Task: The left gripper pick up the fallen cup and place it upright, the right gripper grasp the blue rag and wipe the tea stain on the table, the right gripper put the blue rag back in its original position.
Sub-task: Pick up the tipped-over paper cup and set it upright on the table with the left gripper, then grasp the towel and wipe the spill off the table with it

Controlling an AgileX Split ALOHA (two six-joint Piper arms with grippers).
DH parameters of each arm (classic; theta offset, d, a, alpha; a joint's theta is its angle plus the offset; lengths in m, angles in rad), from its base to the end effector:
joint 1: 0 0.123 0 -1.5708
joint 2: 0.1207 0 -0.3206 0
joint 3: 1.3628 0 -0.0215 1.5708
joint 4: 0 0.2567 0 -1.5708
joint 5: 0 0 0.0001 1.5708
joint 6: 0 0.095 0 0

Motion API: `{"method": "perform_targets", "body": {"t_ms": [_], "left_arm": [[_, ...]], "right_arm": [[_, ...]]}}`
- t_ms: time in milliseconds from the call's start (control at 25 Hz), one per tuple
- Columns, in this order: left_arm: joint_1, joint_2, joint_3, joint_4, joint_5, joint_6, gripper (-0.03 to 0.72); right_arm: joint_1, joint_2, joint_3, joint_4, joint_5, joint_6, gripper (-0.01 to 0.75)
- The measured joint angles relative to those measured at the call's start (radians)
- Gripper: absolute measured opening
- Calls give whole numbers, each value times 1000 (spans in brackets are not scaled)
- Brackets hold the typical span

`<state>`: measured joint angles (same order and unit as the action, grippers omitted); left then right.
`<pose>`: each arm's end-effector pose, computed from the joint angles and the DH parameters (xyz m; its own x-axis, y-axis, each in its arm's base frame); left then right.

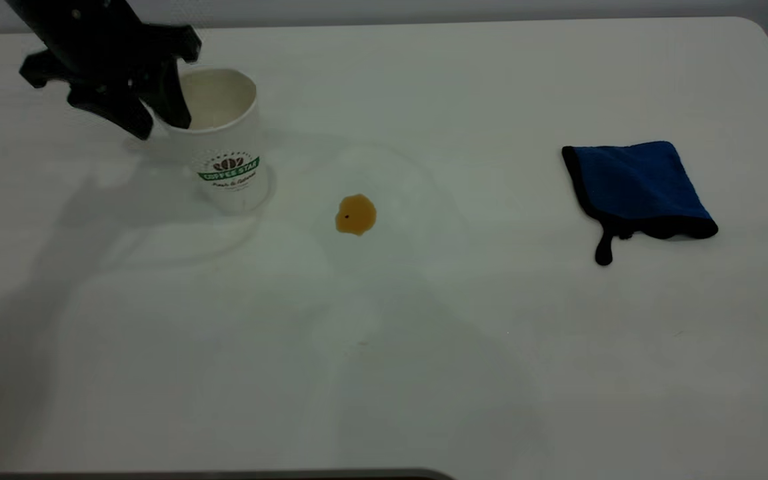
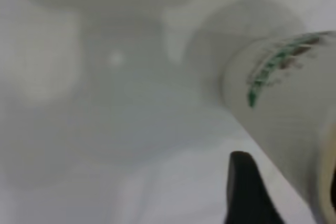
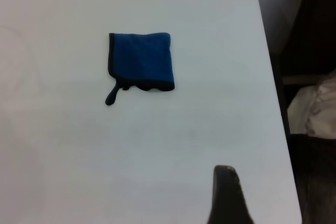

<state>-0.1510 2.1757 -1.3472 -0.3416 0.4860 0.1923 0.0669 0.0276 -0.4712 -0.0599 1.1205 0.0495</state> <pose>0.4429 -0.0825 0.1178 -0.9396 0.0310 -0.3409 0.0995 0.9776 -0.1854 -0.0274 -0.0070 0.2661 -0.5546 -0.0137 -0.8320 -0.0091 0.9999 -0.0105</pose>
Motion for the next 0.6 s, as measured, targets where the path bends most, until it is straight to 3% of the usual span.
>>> {"method": "perform_targets", "body": {"t_ms": [120,320,600], "left_arm": [[0,-68,1,0,40,1,508],[0,-218,1,2,130,6,522],[0,-518,3,41,414,-43,522]], "right_arm": [[0,0,0,0,0,0,530],[0,0,0,0,0,0,530],[0,0,0,0,0,0,530]]}}
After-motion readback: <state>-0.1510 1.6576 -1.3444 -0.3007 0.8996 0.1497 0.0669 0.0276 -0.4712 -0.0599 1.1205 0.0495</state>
